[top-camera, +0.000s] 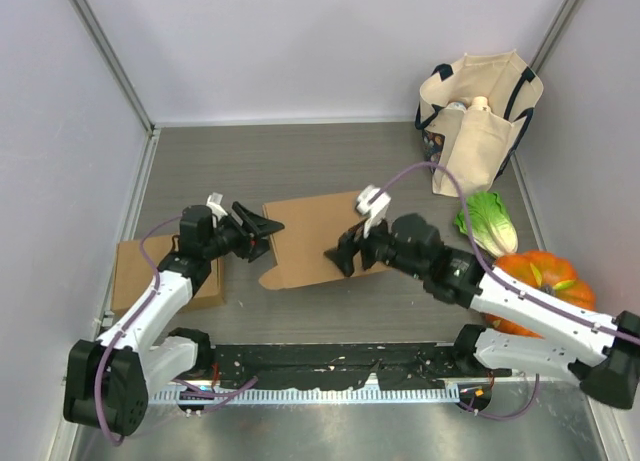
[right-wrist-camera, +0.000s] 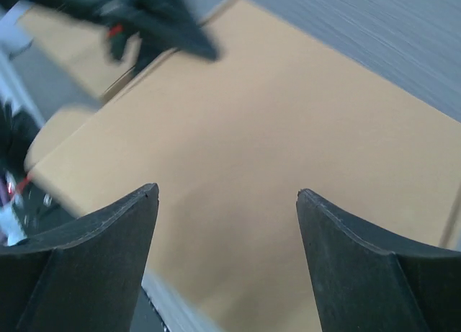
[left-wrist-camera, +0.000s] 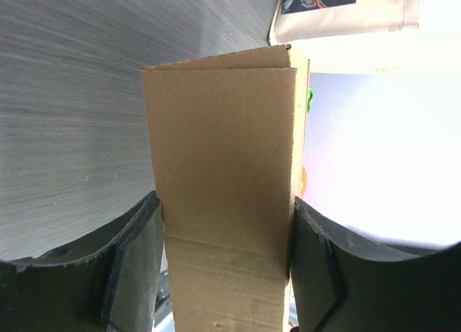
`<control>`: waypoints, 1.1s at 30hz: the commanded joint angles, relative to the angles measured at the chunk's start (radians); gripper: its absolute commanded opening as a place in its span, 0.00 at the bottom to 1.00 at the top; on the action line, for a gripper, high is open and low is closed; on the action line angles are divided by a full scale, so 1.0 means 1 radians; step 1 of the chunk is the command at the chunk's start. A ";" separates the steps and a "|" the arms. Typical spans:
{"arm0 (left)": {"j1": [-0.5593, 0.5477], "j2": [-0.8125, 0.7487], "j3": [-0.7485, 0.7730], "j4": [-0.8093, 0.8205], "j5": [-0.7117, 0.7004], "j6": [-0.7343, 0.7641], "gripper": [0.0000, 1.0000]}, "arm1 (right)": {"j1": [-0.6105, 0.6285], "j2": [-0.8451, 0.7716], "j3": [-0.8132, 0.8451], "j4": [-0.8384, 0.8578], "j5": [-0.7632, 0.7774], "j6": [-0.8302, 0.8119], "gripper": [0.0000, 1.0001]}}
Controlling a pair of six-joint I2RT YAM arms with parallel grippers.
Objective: Fold the paper box
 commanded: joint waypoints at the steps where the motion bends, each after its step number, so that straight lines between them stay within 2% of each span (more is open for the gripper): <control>1: 0.047 0.021 0.083 -0.166 0.103 -0.053 0.43 | 0.310 -0.005 0.019 -0.030 0.330 -0.334 0.83; 3: 0.057 0.025 0.100 -0.215 0.124 -0.057 0.43 | 0.435 0.018 0.018 -0.026 0.360 -0.441 0.84; 7: 0.073 0.027 0.123 -0.279 0.166 -0.059 0.40 | 0.540 0.099 -0.003 0.050 0.456 -0.578 0.85; 13: 0.081 -0.002 0.118 -0.310 0.233 -0.077 0.37 | 0.565 0.188 -0.020 0.191 0.575 -0.750 0.86; 18: 0.095 -0.044 0.075 -0.306 0.249 -0.117 0.36 | 0.622 0.275 -0.005 0.234 0.612 -0.834 0.87; 21: 0.099 -0.033 0.074 -0.289 0.286 -0.133 0.35 | 0.637 0.336 -0.016 0.280 0.711 -0.899 0.87; 26: 0.100 -0.042 0.055 -0.266 0.321 -0.151 0.34 | 0.652 0.378 -0.066 0.532 0.863 -1.070 0.87; 28: 0.101 -0.048 0.049 -0.252 0.327 -0.153 0.34 | 0.662 0.390 -0.099 0.664 0.903 -1.132 0.84; 30: 0.101 -0.053 0.052 -0.260 0.329 -0.122 0.40 | 0.665 0.386 -0.109 0.704 0.907 -1.162 0.77; 32: 0.100 -0.056 0.071 -0.295 0.327 -0.046 0.46 | 0.665 0.369 -0.102 0.675 0.902 -1.144 0.71; 33: 0.100 -0.059 0.075 -0.310 0.312 -0.015 0.53 | 0.665 0.360 -0.097 0.643 0.898 -1.117 0.68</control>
